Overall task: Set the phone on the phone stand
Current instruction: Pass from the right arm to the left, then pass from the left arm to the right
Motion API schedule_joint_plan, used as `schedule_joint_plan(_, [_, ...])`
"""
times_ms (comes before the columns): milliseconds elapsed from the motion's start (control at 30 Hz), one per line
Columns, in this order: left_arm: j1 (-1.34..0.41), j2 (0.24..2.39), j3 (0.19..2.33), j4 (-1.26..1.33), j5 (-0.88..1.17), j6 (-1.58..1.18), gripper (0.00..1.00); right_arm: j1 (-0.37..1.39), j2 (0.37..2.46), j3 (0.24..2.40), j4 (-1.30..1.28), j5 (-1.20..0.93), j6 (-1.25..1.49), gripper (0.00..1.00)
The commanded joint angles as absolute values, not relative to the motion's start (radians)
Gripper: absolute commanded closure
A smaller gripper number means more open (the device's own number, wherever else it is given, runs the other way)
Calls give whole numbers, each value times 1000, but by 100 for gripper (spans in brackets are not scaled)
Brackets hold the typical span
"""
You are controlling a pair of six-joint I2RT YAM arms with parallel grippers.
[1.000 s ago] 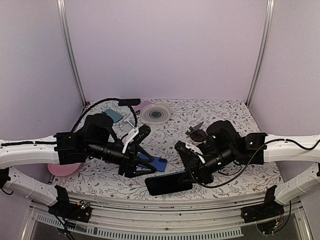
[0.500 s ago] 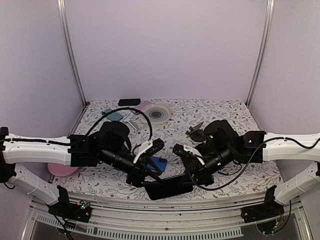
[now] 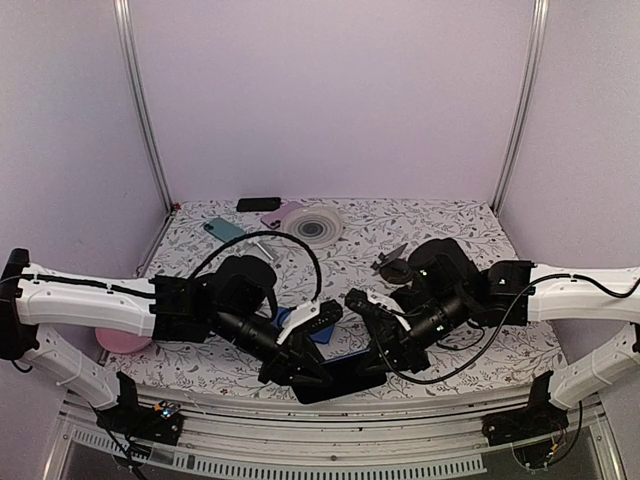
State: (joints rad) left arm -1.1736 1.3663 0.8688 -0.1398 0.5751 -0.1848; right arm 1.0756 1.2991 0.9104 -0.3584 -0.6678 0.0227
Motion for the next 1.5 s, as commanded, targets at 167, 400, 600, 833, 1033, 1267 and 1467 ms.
schedule_joint_plan(167, [-1216,1385,902,-143,590,-177,100,1086,1251,931,-326,-675,11,98])
schedule_joint_plan(400, [-1221,1380,894,-118,539,-189,100,1084,1241,927,-324,-565,22,83])
schedule_joint_plan(600, [-1219,1354,856,-27,475,-220,100,1084,1227,907,-277,-403,63,46])
schedule_joint_plan(833, [-1210,1310,819,40,348,-251,100,1081,1182,899,-228,-244,118,11])
schedule_joint_plan(1033, [-1188,1258,772,104,236,-279,100,1048,1131,882,-169,-105,217,1])
schedule_joint_plan(1267, [-1159,1232,740,202,74,-323,100,1033,1069,838,-27,14,368,1])
schedule_joint_plan(1467, [-1156,1247,740,294,-55,-349,100,1034,1032,778,116,92,544,1])
